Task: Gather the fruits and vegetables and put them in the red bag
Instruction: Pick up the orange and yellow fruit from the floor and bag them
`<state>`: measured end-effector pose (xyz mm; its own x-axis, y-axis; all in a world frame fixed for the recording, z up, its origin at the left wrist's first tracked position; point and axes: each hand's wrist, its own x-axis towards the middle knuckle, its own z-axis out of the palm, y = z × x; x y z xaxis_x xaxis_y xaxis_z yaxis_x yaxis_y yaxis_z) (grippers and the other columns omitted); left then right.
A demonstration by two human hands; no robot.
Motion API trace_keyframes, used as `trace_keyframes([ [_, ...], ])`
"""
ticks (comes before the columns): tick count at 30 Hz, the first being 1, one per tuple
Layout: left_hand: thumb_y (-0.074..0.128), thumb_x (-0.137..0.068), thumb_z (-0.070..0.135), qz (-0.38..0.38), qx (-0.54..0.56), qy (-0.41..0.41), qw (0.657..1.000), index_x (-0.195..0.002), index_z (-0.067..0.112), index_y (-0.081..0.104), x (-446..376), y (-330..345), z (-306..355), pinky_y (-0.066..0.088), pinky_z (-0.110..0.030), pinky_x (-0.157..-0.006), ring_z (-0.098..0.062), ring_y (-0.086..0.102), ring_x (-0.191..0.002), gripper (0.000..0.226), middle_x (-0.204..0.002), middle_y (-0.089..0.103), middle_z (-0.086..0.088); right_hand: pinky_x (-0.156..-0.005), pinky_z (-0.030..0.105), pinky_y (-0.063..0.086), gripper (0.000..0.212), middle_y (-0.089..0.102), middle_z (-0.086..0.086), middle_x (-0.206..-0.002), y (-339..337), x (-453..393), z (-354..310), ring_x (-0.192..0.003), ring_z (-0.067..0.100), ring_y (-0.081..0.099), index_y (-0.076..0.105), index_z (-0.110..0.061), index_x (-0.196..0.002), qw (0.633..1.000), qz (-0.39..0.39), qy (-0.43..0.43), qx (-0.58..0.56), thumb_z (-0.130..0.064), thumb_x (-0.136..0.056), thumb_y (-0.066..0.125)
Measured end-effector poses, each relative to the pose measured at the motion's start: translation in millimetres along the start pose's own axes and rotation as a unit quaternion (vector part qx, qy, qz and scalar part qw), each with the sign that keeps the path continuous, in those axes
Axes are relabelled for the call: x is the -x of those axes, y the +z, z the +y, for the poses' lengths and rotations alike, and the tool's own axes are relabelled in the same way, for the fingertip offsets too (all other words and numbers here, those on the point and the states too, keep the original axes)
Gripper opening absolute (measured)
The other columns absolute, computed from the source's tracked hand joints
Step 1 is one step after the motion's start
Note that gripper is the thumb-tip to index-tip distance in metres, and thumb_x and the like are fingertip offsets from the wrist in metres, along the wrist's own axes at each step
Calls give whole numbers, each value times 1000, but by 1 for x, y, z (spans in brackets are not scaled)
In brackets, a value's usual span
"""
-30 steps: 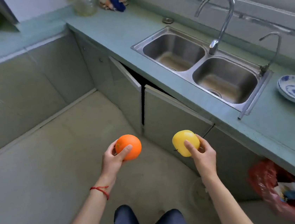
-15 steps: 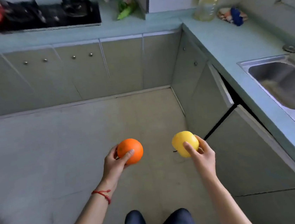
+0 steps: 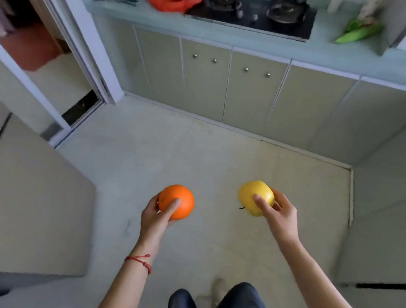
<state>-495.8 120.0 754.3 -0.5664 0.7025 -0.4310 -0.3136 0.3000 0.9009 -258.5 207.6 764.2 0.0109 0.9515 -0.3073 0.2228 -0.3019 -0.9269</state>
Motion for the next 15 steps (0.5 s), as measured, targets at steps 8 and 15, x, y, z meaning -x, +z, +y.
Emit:
trace_keyframes([
  [8, 76, -71, 25, 64, 39, 18, 997, -115, 18, 53, -3, -4, 8, 55, -18, -61, -22, 60, -100, 50, -118, 56, -8, -84, 36, 52, 59, 66, 7, -103, 24, -41, -18, -97, 23, 63, 59, -19, -119, 996, -85, -29, 24, -40, -67, 76],
  [15, 73, -76, 25, 98, 45, 18, 994, -116, 20, 52, -28, -1, 15, 55, -19, -62, -25, 58, -105, 45, -122, 54, -8, -85, 37, 51, 47, 64, 8, -103, 45, -76, -28, -99, 23, 61, 58, -19, -119, 993, -106, -34, 37, -29, -76, 74],
])
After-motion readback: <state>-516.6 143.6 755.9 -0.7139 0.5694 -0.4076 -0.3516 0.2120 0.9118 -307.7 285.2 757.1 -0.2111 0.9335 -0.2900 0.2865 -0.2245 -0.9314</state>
